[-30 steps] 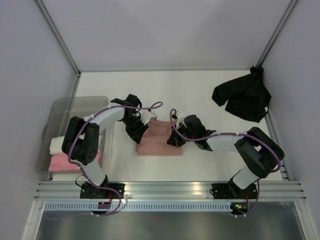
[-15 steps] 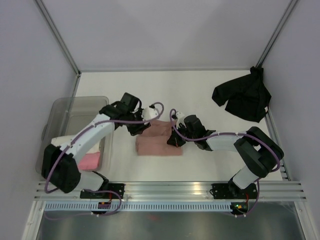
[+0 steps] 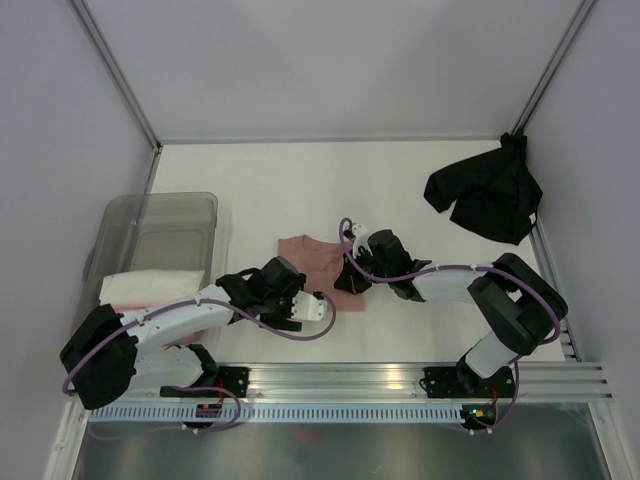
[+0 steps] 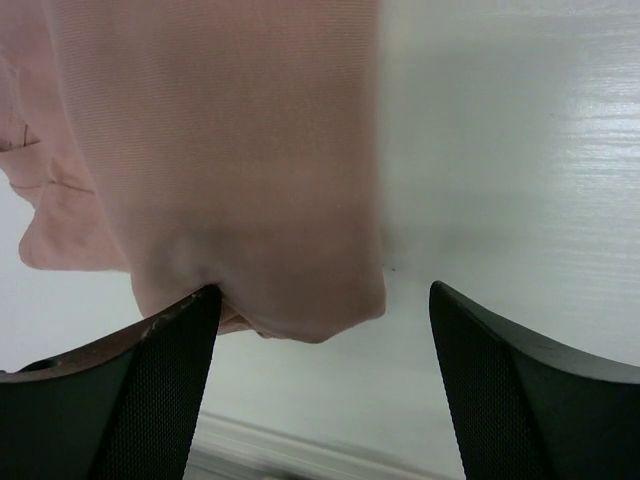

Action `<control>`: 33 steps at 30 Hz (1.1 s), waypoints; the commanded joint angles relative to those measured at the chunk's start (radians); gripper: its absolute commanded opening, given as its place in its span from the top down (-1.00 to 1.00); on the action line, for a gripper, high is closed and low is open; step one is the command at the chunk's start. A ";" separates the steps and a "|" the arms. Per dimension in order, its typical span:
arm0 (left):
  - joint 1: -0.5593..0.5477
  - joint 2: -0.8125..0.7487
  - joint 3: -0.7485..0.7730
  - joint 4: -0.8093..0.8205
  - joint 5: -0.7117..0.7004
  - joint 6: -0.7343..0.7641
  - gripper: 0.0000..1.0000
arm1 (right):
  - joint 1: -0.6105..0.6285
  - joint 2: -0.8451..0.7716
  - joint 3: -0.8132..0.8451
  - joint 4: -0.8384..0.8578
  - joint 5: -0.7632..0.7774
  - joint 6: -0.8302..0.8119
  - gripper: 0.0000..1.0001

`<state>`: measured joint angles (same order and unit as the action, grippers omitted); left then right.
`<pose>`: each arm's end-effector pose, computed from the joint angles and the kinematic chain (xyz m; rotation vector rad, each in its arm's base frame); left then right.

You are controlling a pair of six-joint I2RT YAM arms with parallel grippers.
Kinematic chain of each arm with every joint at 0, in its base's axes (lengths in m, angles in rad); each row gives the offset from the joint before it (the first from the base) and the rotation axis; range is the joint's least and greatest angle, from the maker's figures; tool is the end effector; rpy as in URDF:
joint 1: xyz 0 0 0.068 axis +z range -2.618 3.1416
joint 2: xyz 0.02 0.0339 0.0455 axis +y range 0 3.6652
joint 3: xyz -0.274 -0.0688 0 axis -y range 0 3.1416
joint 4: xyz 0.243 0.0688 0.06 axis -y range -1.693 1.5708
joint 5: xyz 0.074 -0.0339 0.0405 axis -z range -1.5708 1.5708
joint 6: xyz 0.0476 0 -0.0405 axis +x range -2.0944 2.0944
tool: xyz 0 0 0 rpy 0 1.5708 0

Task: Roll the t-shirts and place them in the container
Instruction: Roll the tshirt

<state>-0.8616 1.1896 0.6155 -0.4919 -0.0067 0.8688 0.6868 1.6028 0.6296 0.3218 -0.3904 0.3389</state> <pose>0.1393 -0.1618 0.1798 2.0057 1.7117 0.0113 0.2274 0.2099 0.1487 -0.6308 2.2658 0.9719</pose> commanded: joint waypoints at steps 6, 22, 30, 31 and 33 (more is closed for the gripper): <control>-0.016 0.064 -0.042 0.119 -0.032 0.007 -0.61 | -0.007 0.002 0.009 -0.029 0.019 -0.034 1.00; -0.013 0.111 -0.054 0.130 -0.041 0.001 0.95 | -0.007 -0.223 0.004 -0.118 -0.013 -0.223 0.70; 0.052 0.094 0.072 -0.039 0.132 -0.063 0.95 | 0.009 -0.487 -0.062 -0.401 0.082 -0.616 0.00; 0.058 0.093 0.078 -0.046 0.151 -0.065 0.95 | 0.019 -0.503 -0.067 -0.424 0.106 -0.653 -0.02; 0.081 0.094 0.092 -0.057 0.166 -0.060 0.95 | 0.068 -0.511 -0.073 -0.490 0.148 -0.750 -0.05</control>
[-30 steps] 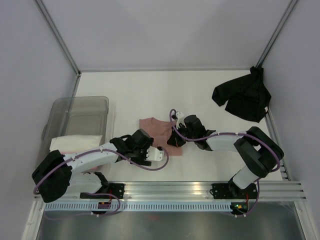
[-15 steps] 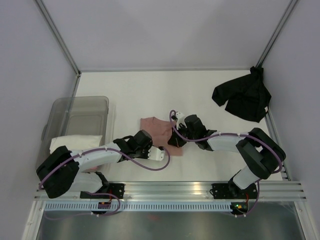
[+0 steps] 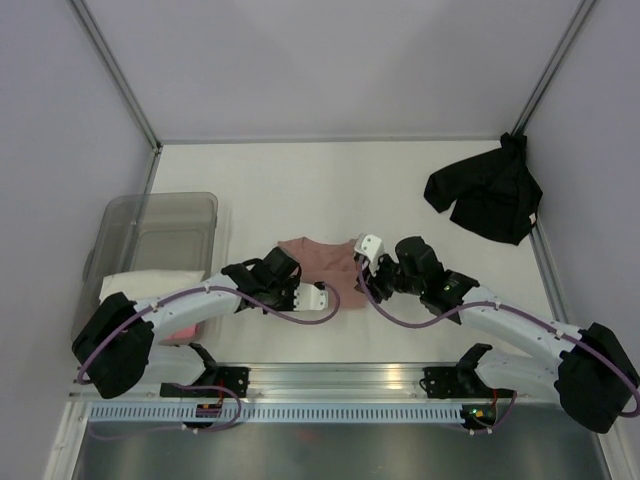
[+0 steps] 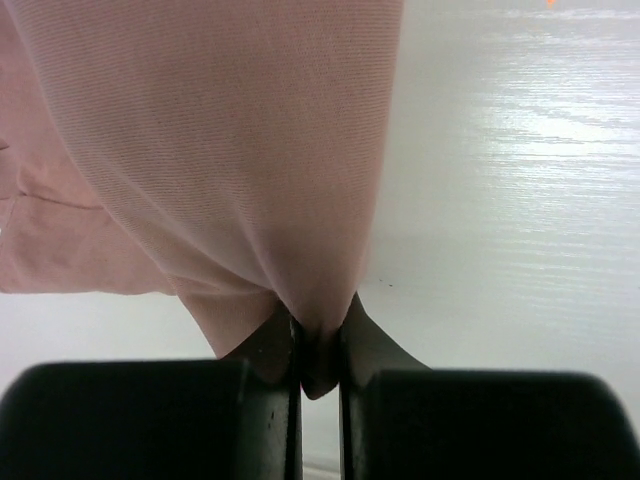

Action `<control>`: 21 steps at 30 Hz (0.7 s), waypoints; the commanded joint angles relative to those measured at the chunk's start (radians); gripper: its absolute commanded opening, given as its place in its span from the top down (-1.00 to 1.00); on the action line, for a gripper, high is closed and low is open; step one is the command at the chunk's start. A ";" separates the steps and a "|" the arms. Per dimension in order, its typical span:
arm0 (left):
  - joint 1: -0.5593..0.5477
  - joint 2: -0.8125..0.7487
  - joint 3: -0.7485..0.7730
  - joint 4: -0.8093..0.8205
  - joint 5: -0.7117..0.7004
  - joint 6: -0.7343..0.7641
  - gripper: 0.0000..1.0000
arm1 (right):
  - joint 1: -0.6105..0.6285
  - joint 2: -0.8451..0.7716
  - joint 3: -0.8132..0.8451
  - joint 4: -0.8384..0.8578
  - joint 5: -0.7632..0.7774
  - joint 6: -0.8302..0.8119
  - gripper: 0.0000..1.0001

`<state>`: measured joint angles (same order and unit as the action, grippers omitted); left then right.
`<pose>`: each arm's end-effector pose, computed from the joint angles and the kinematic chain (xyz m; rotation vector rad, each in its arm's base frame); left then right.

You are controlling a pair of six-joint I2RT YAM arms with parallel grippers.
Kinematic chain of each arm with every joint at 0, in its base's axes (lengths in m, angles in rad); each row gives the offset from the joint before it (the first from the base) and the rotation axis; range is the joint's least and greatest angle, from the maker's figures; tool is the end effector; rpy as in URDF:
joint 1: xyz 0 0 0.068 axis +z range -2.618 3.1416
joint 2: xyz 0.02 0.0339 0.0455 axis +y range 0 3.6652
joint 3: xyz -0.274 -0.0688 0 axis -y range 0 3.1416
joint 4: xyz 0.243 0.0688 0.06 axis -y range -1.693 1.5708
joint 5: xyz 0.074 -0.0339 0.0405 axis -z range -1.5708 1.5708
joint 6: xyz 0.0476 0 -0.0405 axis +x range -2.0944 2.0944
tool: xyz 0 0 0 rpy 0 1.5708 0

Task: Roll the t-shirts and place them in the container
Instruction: Roll the tshirt

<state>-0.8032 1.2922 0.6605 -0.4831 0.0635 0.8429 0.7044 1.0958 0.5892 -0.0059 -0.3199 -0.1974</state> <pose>0.1573 -0.1674 0.1728 1.9811 1.8103 -0.0729 0.1733 0.1669 0.2333 -1.0982 1.8116 0.6387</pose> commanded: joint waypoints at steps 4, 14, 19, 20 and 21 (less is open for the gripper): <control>0.068 -0.007 0.071 -0.101 0.156 -0.025 0.95 | 0.180 -0.060 -0.086 -0.131 0.102 -0.296 -0.14; 0.102 0.009 0.117 -0.138 0.202 -0.011 0.95 | 0.244 0.087 -0.101 0.064 0.221 -0.416 -0.24; 0.121 0.013 0.131 -0.152 0.223 -0.013 0.95 | 0.257 0.160 -0.118 0.173 0.265 -0.424 -0.26; 0.124 0.013 0.134 -0.161 0.226 -0.011 0.95 | 0.257 0.171 -0.115 0.179 0.268 -0.418 -0.26; 0.127 0.013 0.136 -0.166 0.239 -0.005 0.95 | 0.256 0.197 -0.103 0.182 0.277 -0.407 -0.26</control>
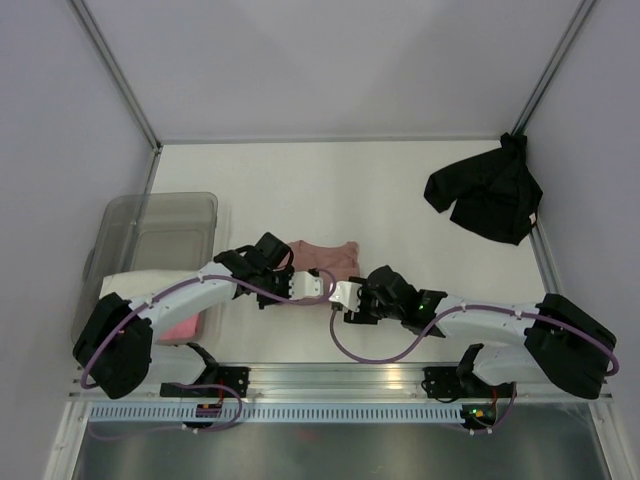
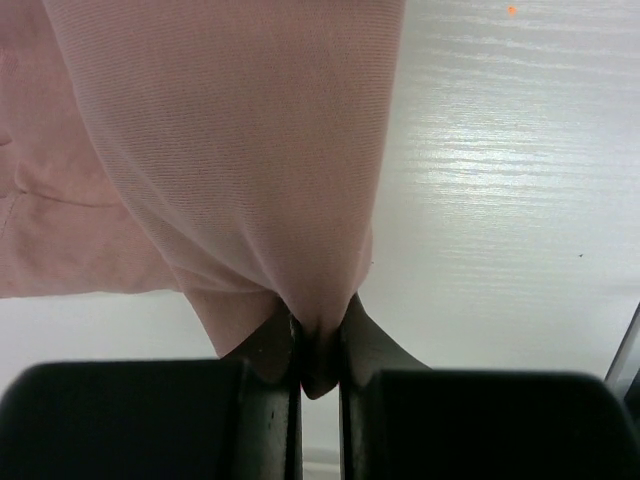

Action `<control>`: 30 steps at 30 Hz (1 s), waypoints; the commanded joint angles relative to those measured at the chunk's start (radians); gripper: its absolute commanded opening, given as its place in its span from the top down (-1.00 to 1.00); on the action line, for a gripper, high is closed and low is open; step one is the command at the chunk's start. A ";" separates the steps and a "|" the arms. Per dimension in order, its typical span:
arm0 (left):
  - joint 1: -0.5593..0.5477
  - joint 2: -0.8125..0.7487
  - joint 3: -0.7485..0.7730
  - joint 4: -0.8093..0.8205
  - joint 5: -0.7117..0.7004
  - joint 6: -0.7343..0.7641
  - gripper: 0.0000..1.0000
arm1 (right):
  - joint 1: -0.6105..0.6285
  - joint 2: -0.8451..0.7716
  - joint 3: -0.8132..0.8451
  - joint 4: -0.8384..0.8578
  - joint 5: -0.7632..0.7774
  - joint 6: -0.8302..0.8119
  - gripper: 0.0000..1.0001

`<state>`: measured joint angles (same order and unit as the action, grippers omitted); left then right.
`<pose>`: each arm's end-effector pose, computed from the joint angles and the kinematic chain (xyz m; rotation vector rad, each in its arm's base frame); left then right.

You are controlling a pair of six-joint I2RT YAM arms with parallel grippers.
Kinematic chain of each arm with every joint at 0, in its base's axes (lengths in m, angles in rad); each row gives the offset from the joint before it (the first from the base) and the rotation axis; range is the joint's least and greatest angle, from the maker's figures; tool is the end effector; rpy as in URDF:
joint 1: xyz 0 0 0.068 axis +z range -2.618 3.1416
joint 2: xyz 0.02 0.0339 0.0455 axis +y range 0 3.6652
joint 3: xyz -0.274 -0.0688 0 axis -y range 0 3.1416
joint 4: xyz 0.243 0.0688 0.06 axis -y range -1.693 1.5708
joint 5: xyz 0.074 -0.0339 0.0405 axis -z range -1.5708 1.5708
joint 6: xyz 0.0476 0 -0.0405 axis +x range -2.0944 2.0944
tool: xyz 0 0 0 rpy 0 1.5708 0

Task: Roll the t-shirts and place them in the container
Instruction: Roll the tshirt

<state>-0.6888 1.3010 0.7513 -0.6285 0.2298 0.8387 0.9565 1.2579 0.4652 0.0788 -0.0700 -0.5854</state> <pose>0.1719 -0.1556 0.1906 1.9272 1.9222 -0.2726 0.1361 0.1987 0.1637 -1.6272 1.6222 0.2726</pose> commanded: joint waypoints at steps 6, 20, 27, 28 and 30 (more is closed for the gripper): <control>0.029 0.009 0.062 -0.066 0.114 0.029 0.95 | -0.002 0.110 0.117 0.017 0.029 0.068 0.34; 0.101 0.015 0.181 -0.446 0.319 0.164 0.95 | -0.188 0.043 0.346 -0.586 -0.572 -0.007 0.99; 0.133 0.064 0.226 -0.591 0.380 0.229 0.95 | -0.226 0.121 0.408 -0.766 -0.800 -0.011 0.99; 0.155 0.076 0.235 -0.597 0.388 0.230 0.93 | -0.242 0.126 0.403 -0.733 -0.815 0.010 0.99; 0.176 0.104 0.258 -0.609 0.399 0.234 0.86 | -0.294 0.139 0.379 -0.691 -0.850 0.073 0.99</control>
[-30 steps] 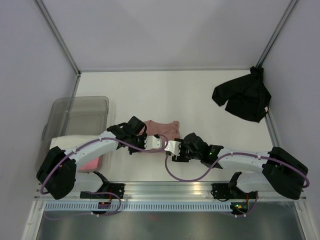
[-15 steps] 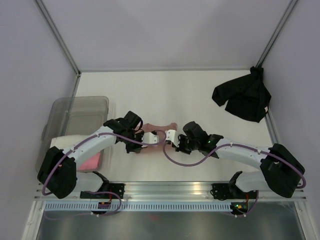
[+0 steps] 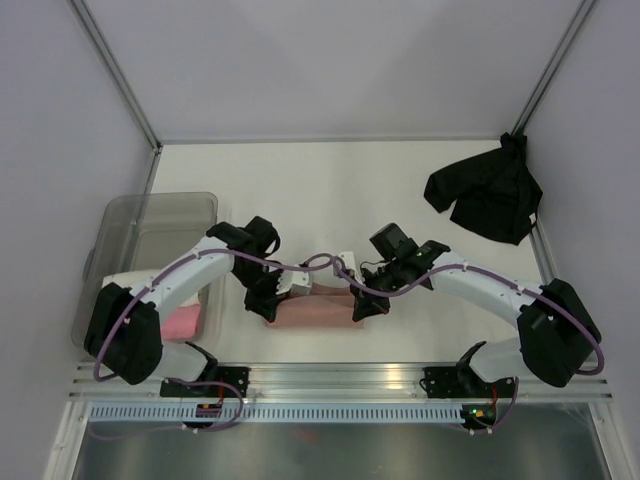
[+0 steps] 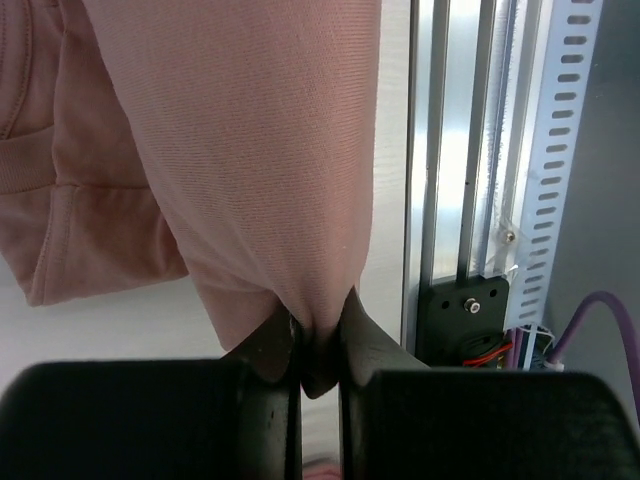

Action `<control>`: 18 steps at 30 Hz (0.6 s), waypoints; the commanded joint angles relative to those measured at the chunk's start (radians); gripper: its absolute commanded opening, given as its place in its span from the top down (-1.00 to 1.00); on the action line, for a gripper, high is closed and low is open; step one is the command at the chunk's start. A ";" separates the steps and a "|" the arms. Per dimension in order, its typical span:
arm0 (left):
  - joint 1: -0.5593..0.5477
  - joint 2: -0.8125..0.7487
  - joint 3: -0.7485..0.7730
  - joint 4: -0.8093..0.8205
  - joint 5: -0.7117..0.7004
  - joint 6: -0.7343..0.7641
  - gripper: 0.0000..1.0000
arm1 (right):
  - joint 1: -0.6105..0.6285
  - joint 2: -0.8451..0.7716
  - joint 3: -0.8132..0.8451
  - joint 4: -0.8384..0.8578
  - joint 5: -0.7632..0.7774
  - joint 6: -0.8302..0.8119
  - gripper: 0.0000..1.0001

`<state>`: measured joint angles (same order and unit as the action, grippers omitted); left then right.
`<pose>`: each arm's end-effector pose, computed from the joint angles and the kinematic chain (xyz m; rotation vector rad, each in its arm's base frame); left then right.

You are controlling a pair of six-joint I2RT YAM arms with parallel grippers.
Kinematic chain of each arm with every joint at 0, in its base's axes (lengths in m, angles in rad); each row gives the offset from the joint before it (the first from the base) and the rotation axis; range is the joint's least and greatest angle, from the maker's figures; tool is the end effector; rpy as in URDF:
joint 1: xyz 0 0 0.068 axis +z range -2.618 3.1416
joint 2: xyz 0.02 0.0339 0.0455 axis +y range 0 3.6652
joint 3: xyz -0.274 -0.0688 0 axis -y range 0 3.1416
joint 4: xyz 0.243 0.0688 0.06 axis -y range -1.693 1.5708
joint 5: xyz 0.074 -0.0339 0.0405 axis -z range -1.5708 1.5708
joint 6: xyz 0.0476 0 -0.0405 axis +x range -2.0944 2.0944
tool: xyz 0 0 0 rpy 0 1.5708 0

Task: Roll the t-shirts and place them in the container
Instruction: Roll the tshirt

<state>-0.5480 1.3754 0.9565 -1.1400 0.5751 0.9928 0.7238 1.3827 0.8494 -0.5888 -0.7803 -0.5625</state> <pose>0.1696 -0.1339 0.2243 2.0153 2.0694 -0.8294 0.1691 0.1942 0.2136 -1.7239 1.9005 1.0941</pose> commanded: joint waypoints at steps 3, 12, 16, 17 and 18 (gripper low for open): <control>0.072 0.097 0.088 -0.096 0.060 0.067 0.76 | -0.119 0.048 -0.033 0.061 -0.143 0.134 0.99; 0.161 0.251 0.198 -0.004 0.068 -0.085 -0.02 | -0.259 0.142 -0.072 0.242 -0.139 0.355 0.99; 0.184 0.231 0.196 0.022 0.088 -0.100 -0.22 | -0.287 0.164 -0.075 0.262 -0.154 0.389 0.99; 0.184 0.220 0.188 0.042 0.094 -0.114 -0.27 | -0.290 0.168 -0.072 0.265 -0.154 0.391 0.99; 0.184 0.197 0.168 0.060 0.097 -0.127 -0.29 | -0.290 0.170 -0.072 0.271 -0.152 0.394 0.99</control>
<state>-0.3653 1.6238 1.1229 -1.1275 0.6312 0.9108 0.4400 1.5425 0.7750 -0.3847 -0.8860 -0.2096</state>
